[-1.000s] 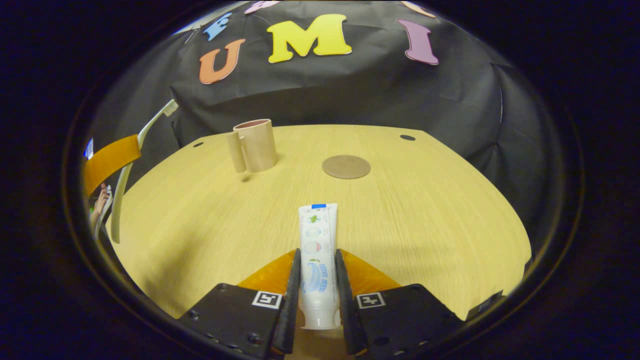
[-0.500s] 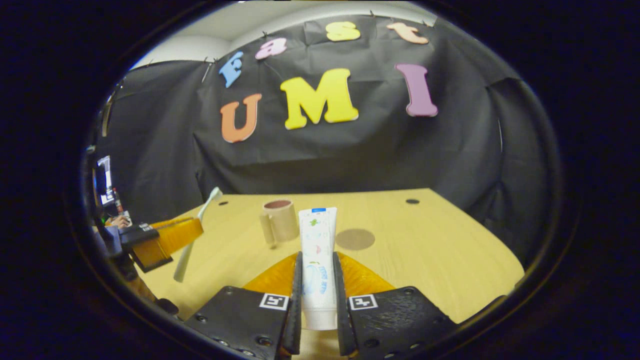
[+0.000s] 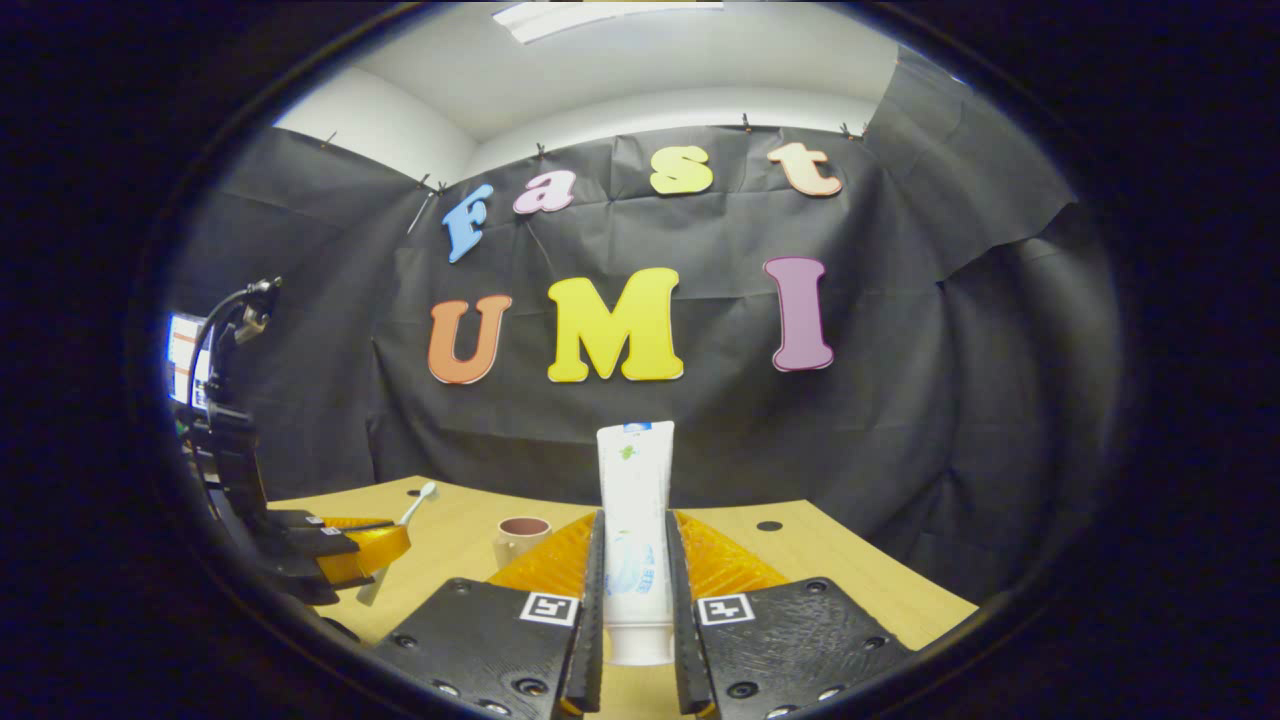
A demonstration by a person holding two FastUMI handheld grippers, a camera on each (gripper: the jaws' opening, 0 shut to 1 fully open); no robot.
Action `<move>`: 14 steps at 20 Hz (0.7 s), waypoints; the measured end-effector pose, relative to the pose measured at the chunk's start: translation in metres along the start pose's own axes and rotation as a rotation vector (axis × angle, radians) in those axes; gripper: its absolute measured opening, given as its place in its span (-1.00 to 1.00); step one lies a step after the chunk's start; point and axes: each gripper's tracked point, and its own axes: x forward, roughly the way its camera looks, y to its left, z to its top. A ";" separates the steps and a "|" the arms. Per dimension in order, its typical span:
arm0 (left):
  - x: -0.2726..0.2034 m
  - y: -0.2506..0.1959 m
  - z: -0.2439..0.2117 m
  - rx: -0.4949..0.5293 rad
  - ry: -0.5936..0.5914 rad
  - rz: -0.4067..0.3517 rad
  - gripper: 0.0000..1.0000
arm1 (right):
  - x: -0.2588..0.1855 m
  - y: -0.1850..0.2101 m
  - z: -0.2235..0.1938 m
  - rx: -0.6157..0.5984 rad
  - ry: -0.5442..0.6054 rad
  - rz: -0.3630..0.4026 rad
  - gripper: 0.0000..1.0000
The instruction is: Put the toothbrush and toothpaste on the desktop into the cup, then pick up the cup and place it on the coaster on the desktop.
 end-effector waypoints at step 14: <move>0.172 -0.018 0.063 0.024 -0.056 -0.079 -0.83 | 0.022 -0.034 -0.032 0.075 0.118 -0.029 -0.43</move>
